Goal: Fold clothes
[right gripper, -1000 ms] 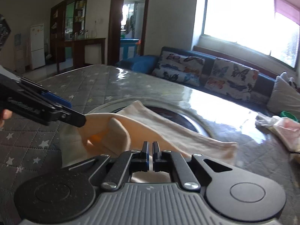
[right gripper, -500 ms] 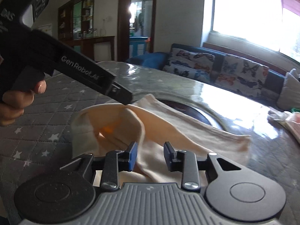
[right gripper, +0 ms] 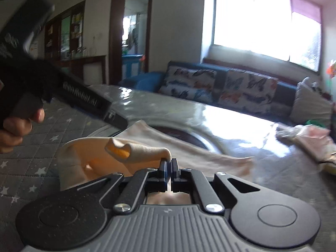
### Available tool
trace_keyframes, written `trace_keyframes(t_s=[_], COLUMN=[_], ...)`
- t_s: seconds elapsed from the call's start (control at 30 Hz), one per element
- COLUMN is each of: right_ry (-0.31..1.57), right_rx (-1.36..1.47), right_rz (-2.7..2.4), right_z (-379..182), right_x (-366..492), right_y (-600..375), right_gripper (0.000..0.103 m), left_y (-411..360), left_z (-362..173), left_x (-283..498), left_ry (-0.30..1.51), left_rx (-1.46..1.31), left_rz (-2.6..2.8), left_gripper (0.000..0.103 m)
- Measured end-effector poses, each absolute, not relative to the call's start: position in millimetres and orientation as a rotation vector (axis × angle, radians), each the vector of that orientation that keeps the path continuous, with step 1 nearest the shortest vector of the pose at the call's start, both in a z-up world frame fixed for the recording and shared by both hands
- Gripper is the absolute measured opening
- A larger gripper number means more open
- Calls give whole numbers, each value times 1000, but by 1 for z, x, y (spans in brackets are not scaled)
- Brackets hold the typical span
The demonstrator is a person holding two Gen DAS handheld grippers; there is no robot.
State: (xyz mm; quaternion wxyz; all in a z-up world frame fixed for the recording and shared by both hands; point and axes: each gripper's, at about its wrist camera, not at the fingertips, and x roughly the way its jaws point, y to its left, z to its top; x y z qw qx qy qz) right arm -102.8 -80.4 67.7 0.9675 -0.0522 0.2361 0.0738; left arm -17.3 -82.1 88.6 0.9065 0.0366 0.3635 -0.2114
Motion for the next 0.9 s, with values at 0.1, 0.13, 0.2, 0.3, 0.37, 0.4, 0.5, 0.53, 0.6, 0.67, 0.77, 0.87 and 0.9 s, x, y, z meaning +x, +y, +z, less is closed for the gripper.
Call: trace_keyframes(t_s=[0.1, 0.13, 0.2, 0.3, 0.37, 0.4, 0.5, 0.53, 0.6, 0.67, 0.77, 0.87, 0.9], right_ry=[448, 441, 440, 454, 473, 486, 533, 551, 593, 607, 595, 573, 569], right_rx=[-111, -111, -105, -93, -73, -64, -34, -31, -15, -7, -22, -10, -7], right_rz=[59, 21, -59, -181, -257, -291, -374, -396, -417, -423, -422, -406, -399], right_z=[80, 83, 87, 86, 81, 78, 65, 59, 48, 43, 38, 42, 43], right_x=[-122, -130, -142, -158, -167, -172, -186, -191, -197, -200, -203, -203, -204], right_y=[-110, -121, -143, -179, -202, -211, -233, -237, -241, -240, -233, -227, -226], right_gripper=[2, 2, 2, 2, 2, 2, 2, 3, 6, 12, 29, 38, 38], left_y=[-97, -102, -113, -127, -137, -141, -153, -157, -165, -175, -189, -200, -203], left_z=[84, 82, 77, 71, 67, 65, 57, 55, 50, 45, 37, 29, 27], left_x=[-16, -15, -15, -15, -15, -16, -11, -10, -11, -14, -15, -16, -17], left_ry=[757, 760, 764, 762, 756, 753, 758, 760, 759, 758, 761, 758, 760], left_rx=[112, 125, 149, 191, 223, 239, 275, 283, 312, 343, 379, 409, 415], left_rz=[-466, -473, -492, -524, -548, -560, -583, -600, -637, -671, -706, -725, -740], left_gripper=[68, 68, 68, 68, 68, 68, 68, 68, 68, 68, 68, 68, 68])
